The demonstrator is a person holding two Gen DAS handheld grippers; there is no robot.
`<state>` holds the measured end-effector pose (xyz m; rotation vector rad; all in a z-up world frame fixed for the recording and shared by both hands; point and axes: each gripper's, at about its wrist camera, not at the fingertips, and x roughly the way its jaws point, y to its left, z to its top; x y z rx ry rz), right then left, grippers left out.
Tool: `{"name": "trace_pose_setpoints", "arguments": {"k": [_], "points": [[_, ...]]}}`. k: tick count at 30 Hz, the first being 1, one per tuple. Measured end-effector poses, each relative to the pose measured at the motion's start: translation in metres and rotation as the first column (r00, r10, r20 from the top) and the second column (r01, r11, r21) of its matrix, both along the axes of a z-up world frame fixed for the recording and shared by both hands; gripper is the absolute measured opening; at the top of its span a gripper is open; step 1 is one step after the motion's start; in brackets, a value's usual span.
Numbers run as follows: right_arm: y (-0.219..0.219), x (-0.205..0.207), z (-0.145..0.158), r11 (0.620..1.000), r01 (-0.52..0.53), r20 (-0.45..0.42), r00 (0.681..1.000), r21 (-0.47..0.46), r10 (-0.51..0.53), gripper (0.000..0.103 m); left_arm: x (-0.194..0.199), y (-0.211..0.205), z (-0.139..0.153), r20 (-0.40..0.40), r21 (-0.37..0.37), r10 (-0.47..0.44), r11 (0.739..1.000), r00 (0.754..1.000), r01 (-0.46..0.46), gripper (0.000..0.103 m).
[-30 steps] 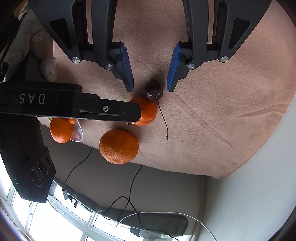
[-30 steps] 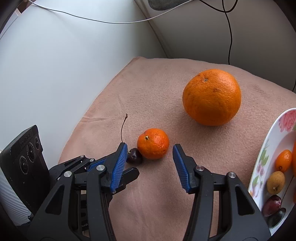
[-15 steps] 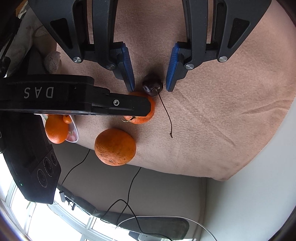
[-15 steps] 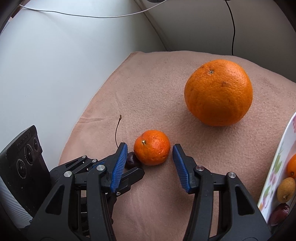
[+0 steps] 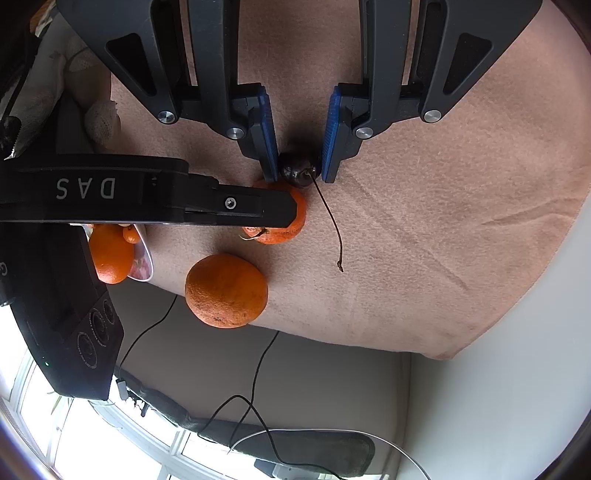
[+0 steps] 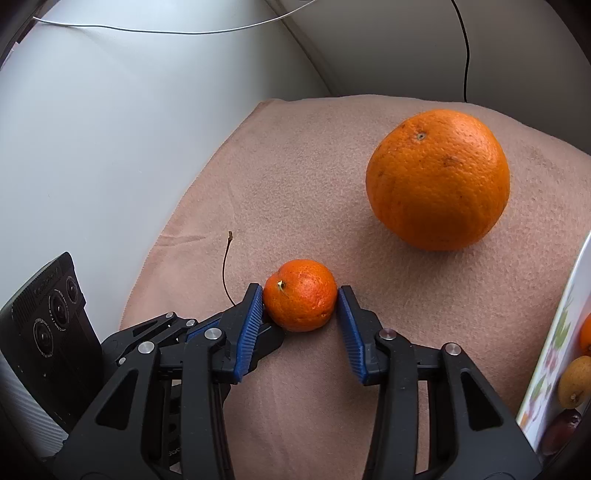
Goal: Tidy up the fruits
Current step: 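Close the left tool on the stemmed cherry while the right tool closes on the tangerine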
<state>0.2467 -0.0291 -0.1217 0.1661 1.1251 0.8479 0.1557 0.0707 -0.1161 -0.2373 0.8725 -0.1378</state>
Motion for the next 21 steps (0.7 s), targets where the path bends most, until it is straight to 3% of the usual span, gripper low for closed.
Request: {"name": "trace_pose_setpoints", "arguments": {"k": [21], "points": [[-0.024, -0.014, 0.010, 0.999, 0.022, 0.016, 1.000, 0.027, -0.022, 0.042, -0.023, -0.005, 0.021, 0.059, 0.011, 0.004, 1.000, 0.998, -0.004, 0.022]]}}
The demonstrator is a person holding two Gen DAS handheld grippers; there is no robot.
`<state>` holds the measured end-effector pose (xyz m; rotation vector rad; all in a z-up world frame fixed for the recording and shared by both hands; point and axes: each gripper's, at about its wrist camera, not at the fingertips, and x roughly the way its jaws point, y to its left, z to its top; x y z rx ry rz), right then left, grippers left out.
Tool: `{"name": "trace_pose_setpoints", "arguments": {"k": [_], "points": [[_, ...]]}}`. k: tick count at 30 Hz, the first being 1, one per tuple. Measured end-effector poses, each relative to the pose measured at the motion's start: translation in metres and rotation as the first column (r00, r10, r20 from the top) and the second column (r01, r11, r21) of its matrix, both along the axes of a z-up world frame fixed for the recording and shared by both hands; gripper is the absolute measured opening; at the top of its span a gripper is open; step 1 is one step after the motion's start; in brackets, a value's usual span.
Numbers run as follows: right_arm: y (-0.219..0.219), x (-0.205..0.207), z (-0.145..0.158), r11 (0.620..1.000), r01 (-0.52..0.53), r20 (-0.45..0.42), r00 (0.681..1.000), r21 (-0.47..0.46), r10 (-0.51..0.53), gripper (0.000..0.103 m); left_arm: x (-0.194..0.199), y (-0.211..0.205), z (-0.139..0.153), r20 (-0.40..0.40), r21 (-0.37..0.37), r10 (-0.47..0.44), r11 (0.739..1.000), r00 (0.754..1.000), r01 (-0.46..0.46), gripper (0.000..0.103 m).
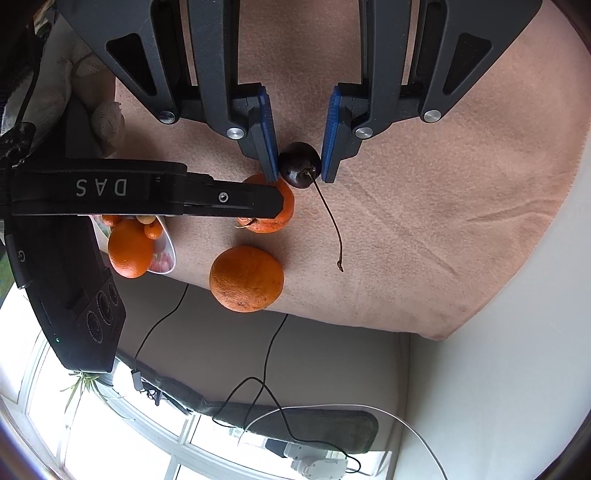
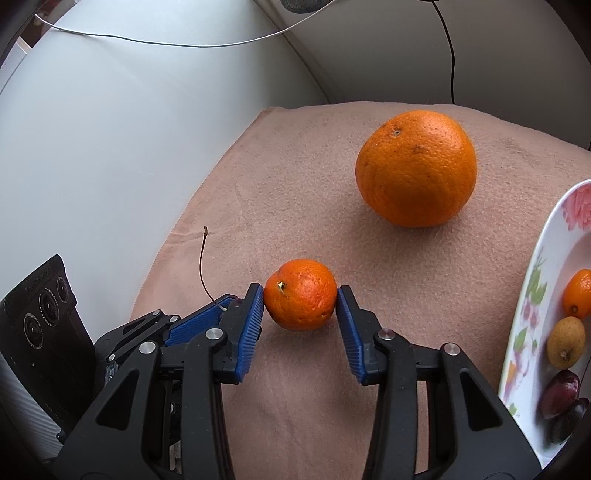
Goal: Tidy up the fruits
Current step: 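Close the left tool on the stemmed cherry while the right tool closes on the tangerine, then carry the cherry with the left tool and tangerine with the right into the plate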
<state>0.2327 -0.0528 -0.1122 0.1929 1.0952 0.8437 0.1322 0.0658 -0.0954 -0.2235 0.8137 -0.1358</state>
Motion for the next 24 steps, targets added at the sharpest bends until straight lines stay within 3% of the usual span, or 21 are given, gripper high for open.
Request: {"name": "trace_pose_setpoints", "arguments": {"k": [15, 24], "points": [[-0.033, -0.028, 0.027, 0.999, 0.016, 0.051, 0.999, 0.031, -0.017, 0.042, -0.025, -0.008, 0.018, 0.048, -0.020, 0.001, 1.000, 0.999, 0.000, 0.022], [-0.080, -0.047, 0.043, 0.996, 0.074, 0.075, 0.994, 0.056, -0.078, 0.042, -0.032, -0.031, 0.029, 0.079, -0.039, -0.038, 0.998, 0.996, 0.042, 0.022]]}}
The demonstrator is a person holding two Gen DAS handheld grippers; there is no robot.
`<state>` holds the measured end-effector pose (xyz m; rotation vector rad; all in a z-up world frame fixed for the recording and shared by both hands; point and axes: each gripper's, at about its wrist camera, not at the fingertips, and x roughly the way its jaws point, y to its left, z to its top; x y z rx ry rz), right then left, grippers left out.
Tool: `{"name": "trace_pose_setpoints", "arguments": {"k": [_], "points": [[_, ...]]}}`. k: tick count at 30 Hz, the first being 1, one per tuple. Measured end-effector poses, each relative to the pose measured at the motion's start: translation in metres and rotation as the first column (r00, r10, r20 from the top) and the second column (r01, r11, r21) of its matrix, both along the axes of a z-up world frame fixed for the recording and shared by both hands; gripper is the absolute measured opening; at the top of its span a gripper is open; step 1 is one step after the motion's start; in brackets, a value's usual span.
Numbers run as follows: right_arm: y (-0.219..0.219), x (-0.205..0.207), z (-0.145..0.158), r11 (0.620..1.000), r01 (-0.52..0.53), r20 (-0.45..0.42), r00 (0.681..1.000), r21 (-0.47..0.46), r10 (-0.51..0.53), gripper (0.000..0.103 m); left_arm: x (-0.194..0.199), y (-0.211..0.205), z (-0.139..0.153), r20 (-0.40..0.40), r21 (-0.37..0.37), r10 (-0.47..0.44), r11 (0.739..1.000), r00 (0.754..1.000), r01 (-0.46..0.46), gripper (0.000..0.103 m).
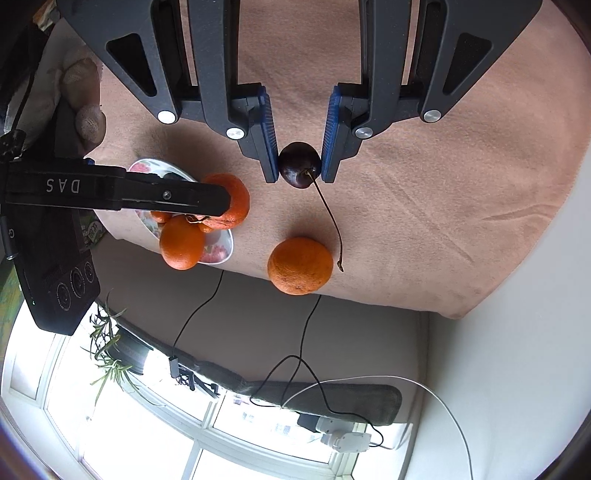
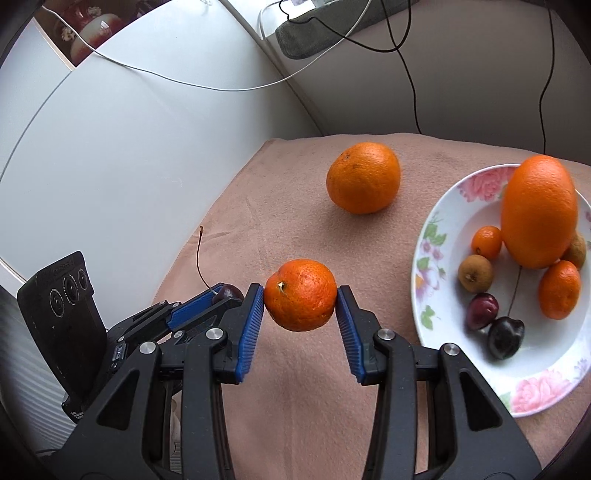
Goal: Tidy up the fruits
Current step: 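Carry the cherry with the left tool and tangerine with the right into the plate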
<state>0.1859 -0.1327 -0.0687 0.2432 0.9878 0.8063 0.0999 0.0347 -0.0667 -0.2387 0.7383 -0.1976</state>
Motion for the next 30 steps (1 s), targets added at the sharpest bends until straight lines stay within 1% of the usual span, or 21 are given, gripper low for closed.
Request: {"name": "trace_pose_setpoints", "arguments": {"k": [15, 20, 26, 30], "points": [[-0.100, -0.017, 0.007, 0.990, 0.139, 0.019, 0.990, 0.000, -0.139, 0.042, 0.010, -0.062, 0.010, 0.020, -0.007, -0.112, 0.994, 0.994, 0.112, 0.022], [-0.131, -0.016, 0.003, 0.983, 0.186, 0.014, 0.983, -0.012, -0.186, 0.042, 0.017, -0.081, 0.010, 0.019, -0.006, -0.146, 0.989, 0.989, 0.146, 0.022], [-0.155, -0.011, -0.003, 0.973, 0.229, 0.005, 0.973, -0.028, -0.229, 0.042, 0.026, -0.100, 0.009, 0.014, 0.004, -0.175, 0.985, 0.985, 0.175, 0.022], [-0.163, -0.007, -0.006, 0.968, 0.248, 0.003, 0.969, -0.031, -0.248, 0.042, 0.033, -0.107, 0.005, 0.002, 0.011, -0.185, 0.983, 0.983, 0.185, 0.022]]}}
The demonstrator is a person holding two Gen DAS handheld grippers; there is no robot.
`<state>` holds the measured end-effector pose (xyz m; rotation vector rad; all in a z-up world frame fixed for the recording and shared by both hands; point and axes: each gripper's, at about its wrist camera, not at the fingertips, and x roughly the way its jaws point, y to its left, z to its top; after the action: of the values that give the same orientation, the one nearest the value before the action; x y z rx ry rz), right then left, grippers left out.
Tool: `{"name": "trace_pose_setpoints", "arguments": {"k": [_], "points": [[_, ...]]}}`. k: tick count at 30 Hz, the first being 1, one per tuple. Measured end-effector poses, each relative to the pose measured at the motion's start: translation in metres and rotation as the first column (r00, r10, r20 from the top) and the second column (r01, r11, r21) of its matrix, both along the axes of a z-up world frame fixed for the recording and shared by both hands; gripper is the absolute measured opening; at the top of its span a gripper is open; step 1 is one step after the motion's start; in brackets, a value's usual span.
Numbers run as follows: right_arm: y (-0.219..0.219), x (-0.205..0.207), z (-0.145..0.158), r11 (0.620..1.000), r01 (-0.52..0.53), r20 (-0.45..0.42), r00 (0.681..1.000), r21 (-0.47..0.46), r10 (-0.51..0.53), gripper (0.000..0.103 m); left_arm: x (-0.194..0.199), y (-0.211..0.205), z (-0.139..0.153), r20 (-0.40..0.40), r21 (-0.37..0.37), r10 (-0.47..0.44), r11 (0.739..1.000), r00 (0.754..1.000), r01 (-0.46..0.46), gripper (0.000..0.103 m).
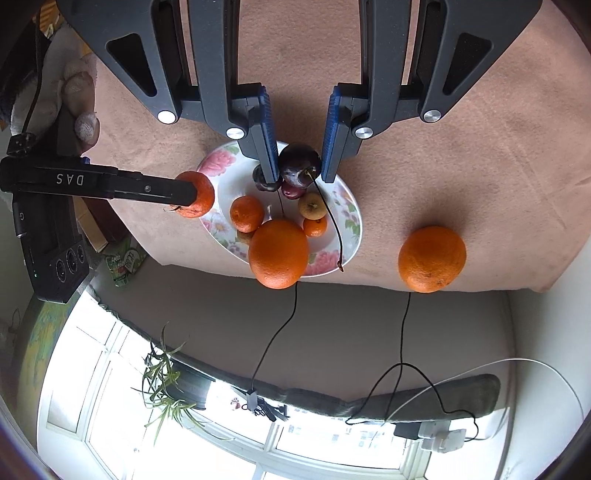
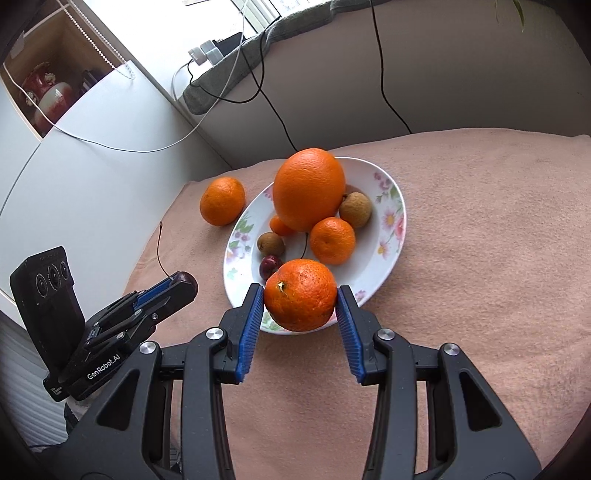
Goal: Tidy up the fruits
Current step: 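Carry the cherry with the left tool and tangerine with the right into the plate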
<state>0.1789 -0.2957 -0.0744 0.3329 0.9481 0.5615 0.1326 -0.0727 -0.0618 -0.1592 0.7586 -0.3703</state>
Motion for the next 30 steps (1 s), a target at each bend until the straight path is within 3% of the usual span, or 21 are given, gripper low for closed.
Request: {"name": "trace_pose_setpoints", "arguments": {"k": [30], "points": [[-0.006, 0.028, -0.002, 0.995, 0.045, 0.034, 0.999, -0.091, -0.042, 0.042, 0.026, -0.016, -0.012, -0.039, 0.040, -0.010, 0.999, 0.999, 0.012, 0.023]]}}
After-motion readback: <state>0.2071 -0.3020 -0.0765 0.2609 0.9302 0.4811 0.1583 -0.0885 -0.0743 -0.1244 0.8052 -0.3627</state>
